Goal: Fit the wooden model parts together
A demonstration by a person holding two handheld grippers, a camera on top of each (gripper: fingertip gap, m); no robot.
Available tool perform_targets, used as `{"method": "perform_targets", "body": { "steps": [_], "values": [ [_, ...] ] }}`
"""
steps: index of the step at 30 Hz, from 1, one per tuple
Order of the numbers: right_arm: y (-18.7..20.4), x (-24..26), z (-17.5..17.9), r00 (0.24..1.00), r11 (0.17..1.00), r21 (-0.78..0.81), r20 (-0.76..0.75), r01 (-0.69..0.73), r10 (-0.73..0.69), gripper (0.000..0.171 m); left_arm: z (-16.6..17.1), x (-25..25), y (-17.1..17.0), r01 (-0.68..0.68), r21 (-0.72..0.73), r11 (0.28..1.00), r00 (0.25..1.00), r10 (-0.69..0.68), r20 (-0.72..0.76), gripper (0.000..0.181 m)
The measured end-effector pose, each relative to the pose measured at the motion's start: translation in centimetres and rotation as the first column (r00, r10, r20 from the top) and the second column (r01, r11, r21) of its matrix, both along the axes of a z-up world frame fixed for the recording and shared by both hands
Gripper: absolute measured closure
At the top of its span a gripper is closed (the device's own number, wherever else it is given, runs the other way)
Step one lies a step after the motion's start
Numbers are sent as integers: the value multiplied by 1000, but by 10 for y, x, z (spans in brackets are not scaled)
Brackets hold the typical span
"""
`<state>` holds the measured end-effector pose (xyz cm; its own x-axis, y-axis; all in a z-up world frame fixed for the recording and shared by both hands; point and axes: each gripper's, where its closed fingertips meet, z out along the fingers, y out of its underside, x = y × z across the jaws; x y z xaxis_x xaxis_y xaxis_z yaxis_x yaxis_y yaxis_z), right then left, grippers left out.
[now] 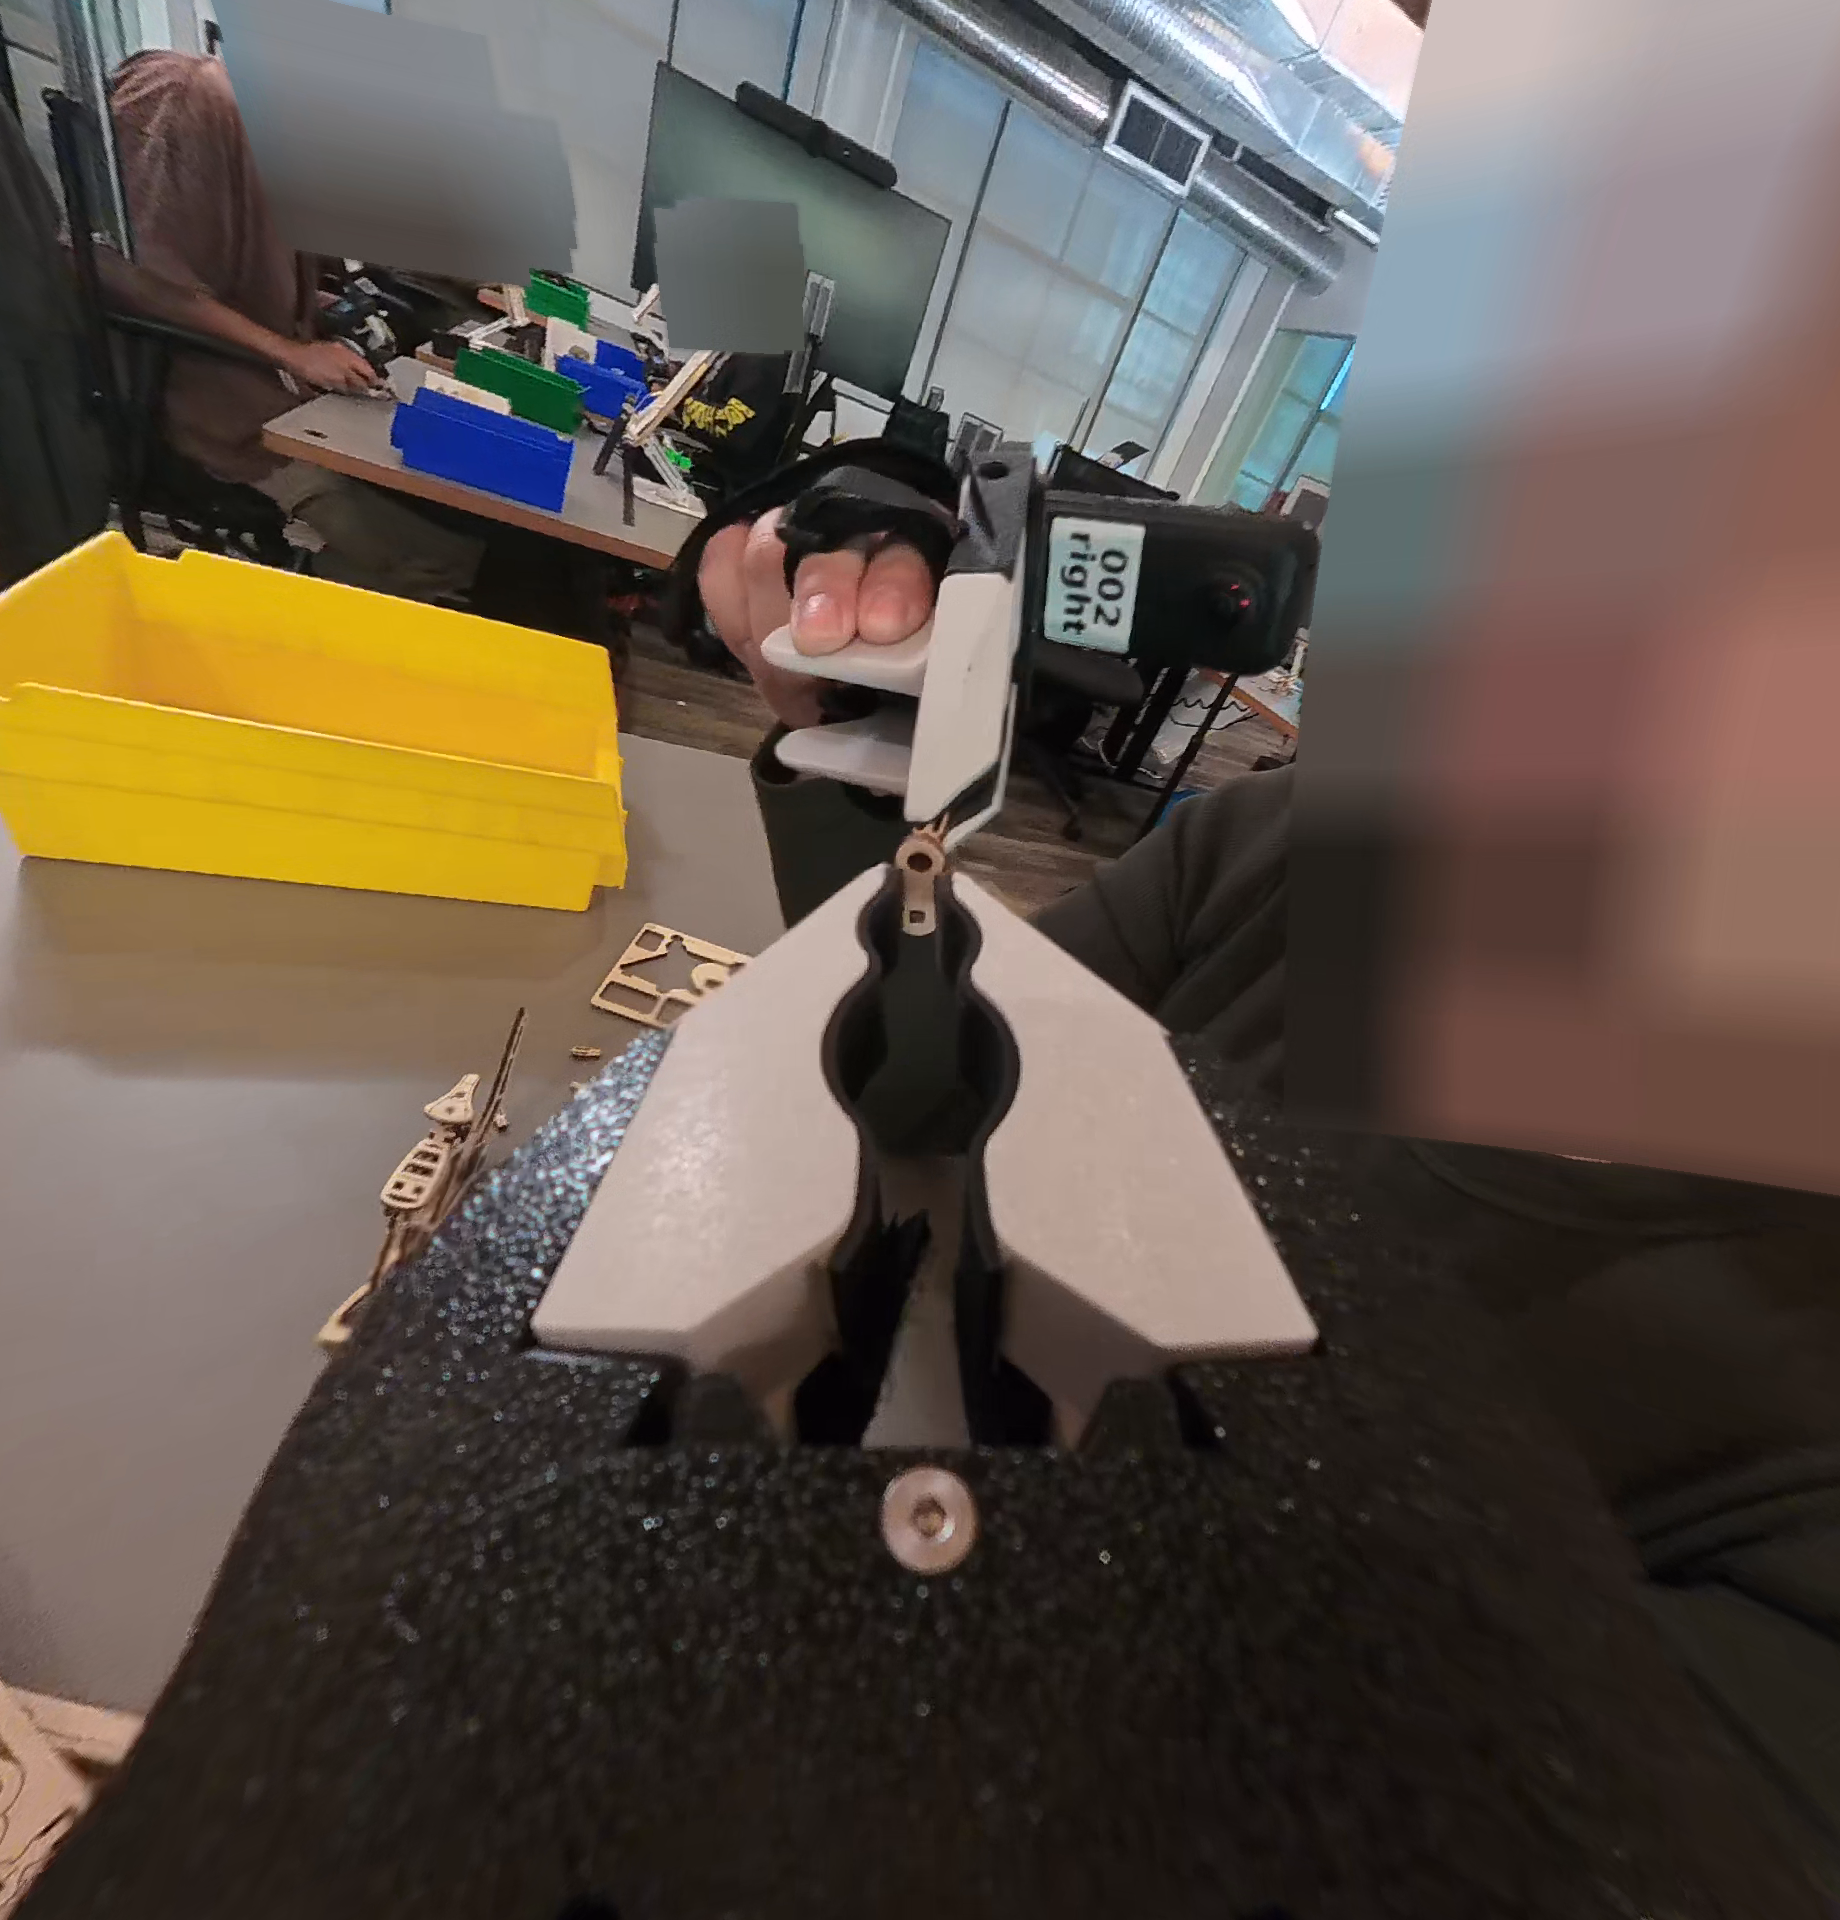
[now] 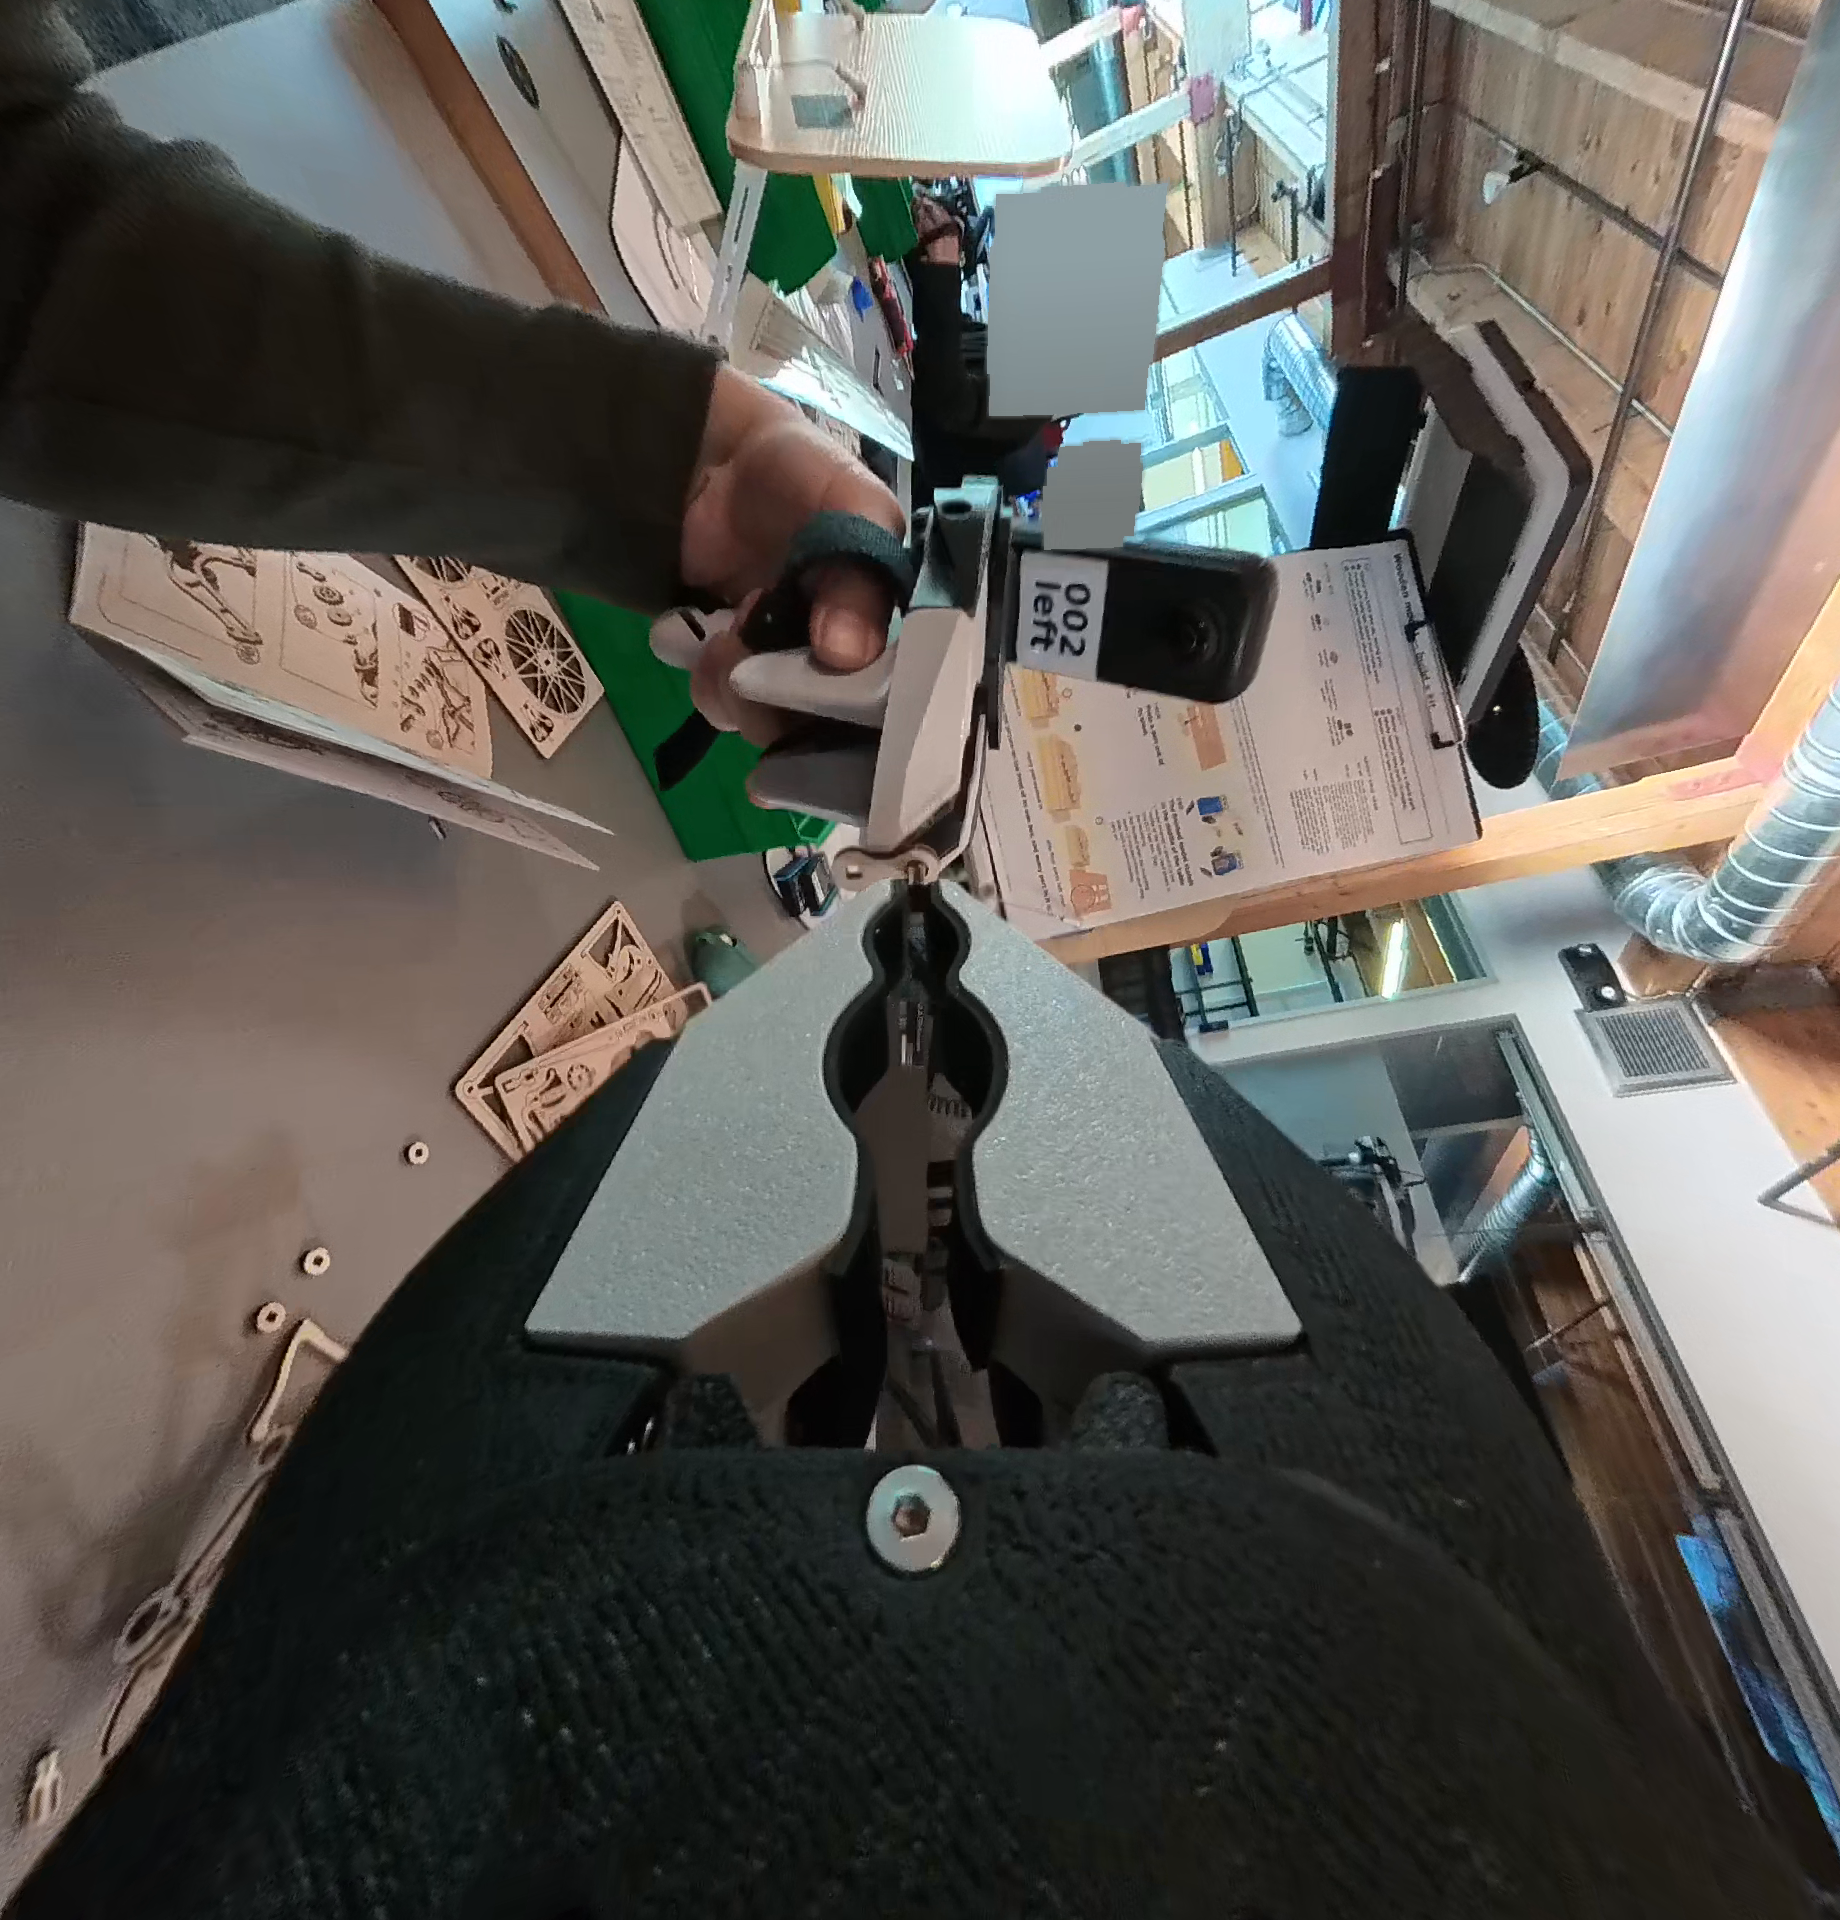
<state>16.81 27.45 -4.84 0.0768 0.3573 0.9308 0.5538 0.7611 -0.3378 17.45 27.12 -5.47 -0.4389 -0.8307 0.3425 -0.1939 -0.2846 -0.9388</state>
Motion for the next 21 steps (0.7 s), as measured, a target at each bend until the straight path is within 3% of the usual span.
{"method": "perform_targets", "body": {
  "steps": [8,21],
  "values": [
    [6,3,-4,999,999,-17,18,37,-37,169,-4,3,6,-58,22,998,998,59,-30,177],
    [4,1,-5,1000,999,-31,16,14,-14,170,-5,2,3,-23,10,1000,999,24,-31,177]
  ]
}}
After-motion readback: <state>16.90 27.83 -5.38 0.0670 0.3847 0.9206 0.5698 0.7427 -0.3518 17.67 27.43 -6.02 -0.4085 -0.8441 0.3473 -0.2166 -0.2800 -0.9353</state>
